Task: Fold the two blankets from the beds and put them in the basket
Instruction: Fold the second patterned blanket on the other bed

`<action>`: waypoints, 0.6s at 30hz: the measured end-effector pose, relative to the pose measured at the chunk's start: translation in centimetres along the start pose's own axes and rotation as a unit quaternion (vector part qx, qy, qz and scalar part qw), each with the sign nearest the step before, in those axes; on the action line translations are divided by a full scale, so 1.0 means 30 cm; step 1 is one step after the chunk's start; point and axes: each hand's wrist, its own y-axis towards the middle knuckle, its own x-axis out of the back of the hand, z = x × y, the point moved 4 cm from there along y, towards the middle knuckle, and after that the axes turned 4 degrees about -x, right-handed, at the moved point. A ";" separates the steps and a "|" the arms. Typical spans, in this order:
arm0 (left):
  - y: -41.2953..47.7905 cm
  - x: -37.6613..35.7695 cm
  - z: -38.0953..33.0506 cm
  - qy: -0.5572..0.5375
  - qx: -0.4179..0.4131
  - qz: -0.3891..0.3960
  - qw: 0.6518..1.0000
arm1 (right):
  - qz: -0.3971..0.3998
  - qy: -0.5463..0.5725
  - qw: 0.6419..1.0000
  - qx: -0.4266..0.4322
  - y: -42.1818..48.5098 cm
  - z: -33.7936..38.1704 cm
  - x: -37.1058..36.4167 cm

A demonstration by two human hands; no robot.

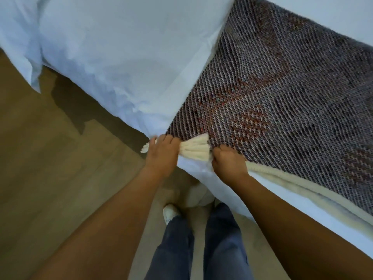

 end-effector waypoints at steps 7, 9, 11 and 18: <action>-0.066 -0.109 0.143 0.053 -0.023 0.212 0.976 | 0.005 -0.013 1.000 0.001 -0.002 0.015 -0.021; -0.054 -0.108 0.124 0.075 0.000 0.249 0.966 | 0.025 -0.020 0.999 0.004 -0.002 0.014 -0.025; -0.042 -0.085 0.064 0.092 0.013 0.262 0.961 | 0.039 -0.003 0.999 0.004 -0.012 0.009 -0.025; 0.033 -0.015 -0.326 0.102 -0.133 0.054 0.984 | -0.045 0.067 0.995 -0.051 -0.162 -0.181 0.035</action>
